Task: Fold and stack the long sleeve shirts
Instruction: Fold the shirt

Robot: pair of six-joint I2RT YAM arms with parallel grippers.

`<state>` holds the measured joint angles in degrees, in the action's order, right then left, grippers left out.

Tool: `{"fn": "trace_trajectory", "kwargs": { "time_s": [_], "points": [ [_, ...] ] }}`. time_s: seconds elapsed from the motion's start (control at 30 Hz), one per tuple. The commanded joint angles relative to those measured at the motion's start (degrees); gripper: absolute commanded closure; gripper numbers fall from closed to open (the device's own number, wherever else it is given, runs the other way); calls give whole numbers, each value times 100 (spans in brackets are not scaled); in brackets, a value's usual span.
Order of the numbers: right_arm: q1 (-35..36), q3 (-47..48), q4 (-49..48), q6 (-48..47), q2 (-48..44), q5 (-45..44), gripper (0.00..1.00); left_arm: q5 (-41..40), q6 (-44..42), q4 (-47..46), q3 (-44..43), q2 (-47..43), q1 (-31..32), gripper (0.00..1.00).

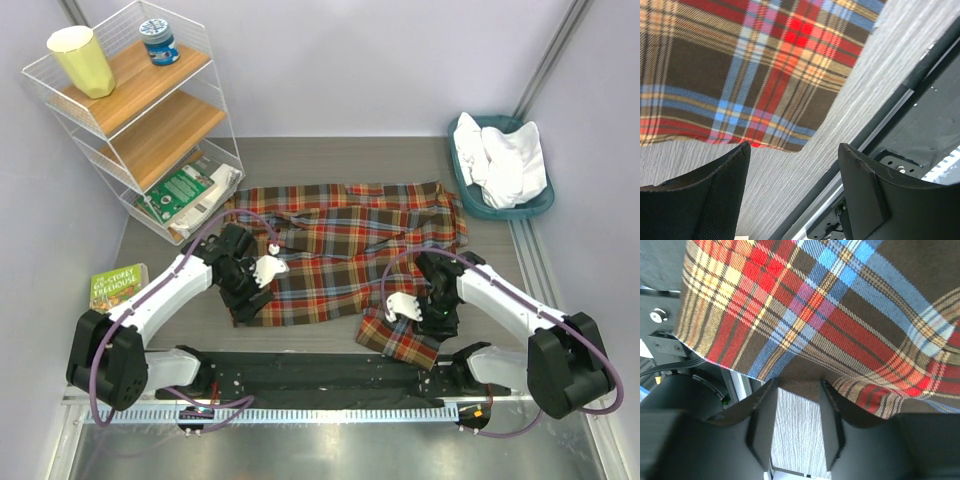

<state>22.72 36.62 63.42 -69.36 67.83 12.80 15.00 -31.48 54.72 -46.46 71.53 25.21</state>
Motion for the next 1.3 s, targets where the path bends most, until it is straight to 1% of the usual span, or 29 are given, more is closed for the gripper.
{"fn": "trace_trajectory", "kwargs": {
  "time_s": [0.0, 0.03, 0.1, 0.13, 0.2, 0.23, 0.33, 0.47, 0.57, 0.6, 0.63, 0.7, 0.77, 0.9, 0.97, 1.0, 1.07, 1.1, 1.2, 1.27],
  "points": [
    [197, -146, -171, -201, 28, -225, 59, 73, -173, -5, 40, 54, -253, 28],
    [241, -216, -215, -148, 37, -242, 64, 64, -235, 4, 58, 63, -288, 28],
    [390, -278, -365, -60, 72, -330, 69, 3, -305, 4, 102, 54, -298, 28],
    [417, -348, -426, 10, 90, -365, 74, -6, -323, -5, 102, 54, -298, 28],
    [461, -419, -593, 45, 99, -497, 80, -59, -376, 12, 93, 63, -306, 28],
    [461, -419, -663, 133, 64, -515, 89, -76, -385, 12, 84, 63, -298, 28],
    [461, -340, -691, 247, -59, -515, 99, -85, -420, 21, 67, 46, -298, 28],
    [461, -156, -297, 231, -410, -445, 99, -68, -508, 83, 119, 10, -298, 29],
    [461, -111, -23, 116, -551, -453, 99, -85, -560, 100, 111, -7, -289, 28],
    [461, -120, -22, 64, -552, -497, 85, -77, -569, 92, 111, 2, -289, 28],
    [461, -198, -66, 55, -552, -602, 73, -85, -569, 74, 93, 28, -297, 27],
    [461, -269, -303, 72, -447, -655, 56, -85, -569, 65, 58, 72, -298, 27],
    [470, -296, -478, 81, -298, -682, 51, -77, -560, 57, 40, 116, -298, 27],
    [575, -366, -699, 89, 176, -708, 50, -77, -560, -5, 84, 142, -298, 27],
    [637, -471, -883, 116, 283, -778, 54, -59, -578, -14, 119, 160, -298, 27],
    [663, -507, -962, 142, 327, -822, 65, -42, -578, -14, 137, 151, -289, 27],
    [707, -568, -1077, 221, 397, -849, 82, -24, -674, 12, 198, 90, -289, 27],
    [707, -551, -1077, 256, 389, -858, 92, -24, -727, 39, 216, 37, -289, 27],
    [707, -349, -805, 327, 187, -788, 99, -15, -929, 232, 234, -147, -297, 28],
    [707, -147, -559, 362, 3, -744, 99, 46, -1043, 477, 172, -174, -289, 29]
  ]
}}
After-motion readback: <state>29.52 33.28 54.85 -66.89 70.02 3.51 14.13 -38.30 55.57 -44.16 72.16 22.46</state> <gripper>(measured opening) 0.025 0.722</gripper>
